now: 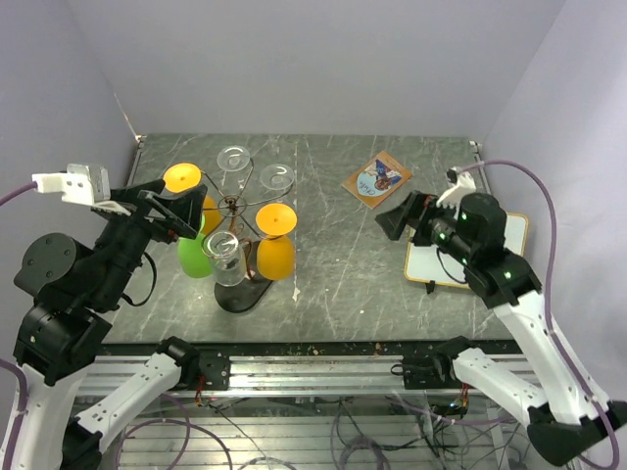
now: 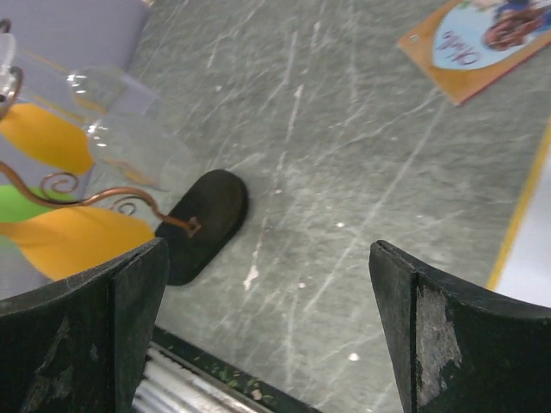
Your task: Take the wine glass off the wine glass rack
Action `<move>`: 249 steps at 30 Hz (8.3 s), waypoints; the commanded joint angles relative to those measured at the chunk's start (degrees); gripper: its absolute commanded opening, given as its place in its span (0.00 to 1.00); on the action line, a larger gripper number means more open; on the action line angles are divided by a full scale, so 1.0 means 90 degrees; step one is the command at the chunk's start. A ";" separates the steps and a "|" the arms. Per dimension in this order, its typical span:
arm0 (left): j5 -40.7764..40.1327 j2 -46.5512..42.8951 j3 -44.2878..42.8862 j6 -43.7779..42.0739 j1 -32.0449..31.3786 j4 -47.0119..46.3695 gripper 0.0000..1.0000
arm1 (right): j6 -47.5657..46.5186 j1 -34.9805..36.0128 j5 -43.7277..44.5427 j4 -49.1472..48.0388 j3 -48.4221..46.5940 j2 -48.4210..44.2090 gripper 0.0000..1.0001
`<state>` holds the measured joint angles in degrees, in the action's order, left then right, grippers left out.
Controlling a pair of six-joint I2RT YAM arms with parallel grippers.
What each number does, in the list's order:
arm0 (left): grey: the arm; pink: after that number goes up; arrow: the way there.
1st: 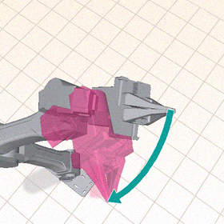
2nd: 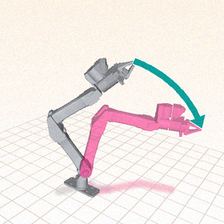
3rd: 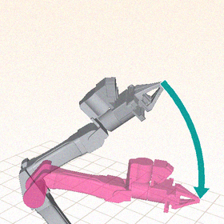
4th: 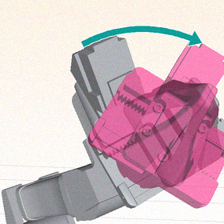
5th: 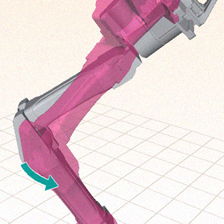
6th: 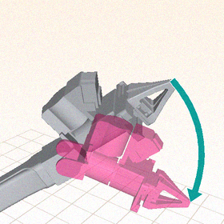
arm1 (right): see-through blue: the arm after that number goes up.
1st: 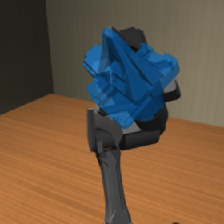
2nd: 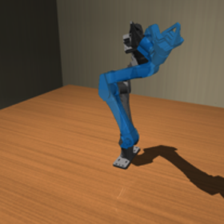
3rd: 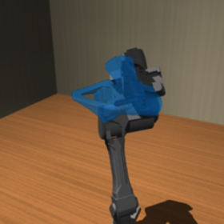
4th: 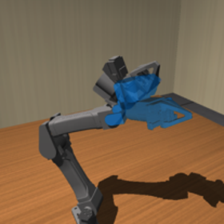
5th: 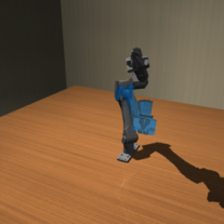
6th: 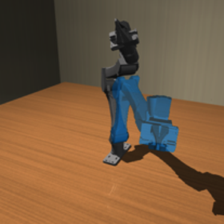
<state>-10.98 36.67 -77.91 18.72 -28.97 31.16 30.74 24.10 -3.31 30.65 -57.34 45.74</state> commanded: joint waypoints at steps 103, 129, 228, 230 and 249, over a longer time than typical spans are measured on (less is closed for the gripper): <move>0.0680 0.0613 -0.0558 0.0553 0.0045 0.0701 0.99 | 0.4383 0.2507 -0.2639 -0.3760 -0.1321 0.2967 0.00; 0.0894 0.0565 -0.0632 0.0633 0.0051 0.0718 0.99 | 0.5008 0.2506 -0.0820 -0.2097 -0.2897 0.3937 0.00; 0.4983 0.1822 0.2203 0.5567 -0.1244 -0.6349 0.07 | 0.1280 0.2503 0.0450 -0.4010 0.1518 -0.1370 0.99; 0.5060 0.1839 0.2264 0.5774 -0.1241 -0.6673 0.07 | 0.1419 0.2503 0.0421 -0.4243 0.1651 -0.1391 1.00; 0.5829 0.2117 0.2939 0.7880 -0.1244 -0.9945 0.07 | 0.1780 0.2503 -0.2455 -0.8186 0.2208 -0.1153 0.72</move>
<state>40.01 56.62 -51.53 88.84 -39.92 -53.60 44.93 46.37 -12.73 -26.85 -38.09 34.22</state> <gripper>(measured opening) 0.083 0.797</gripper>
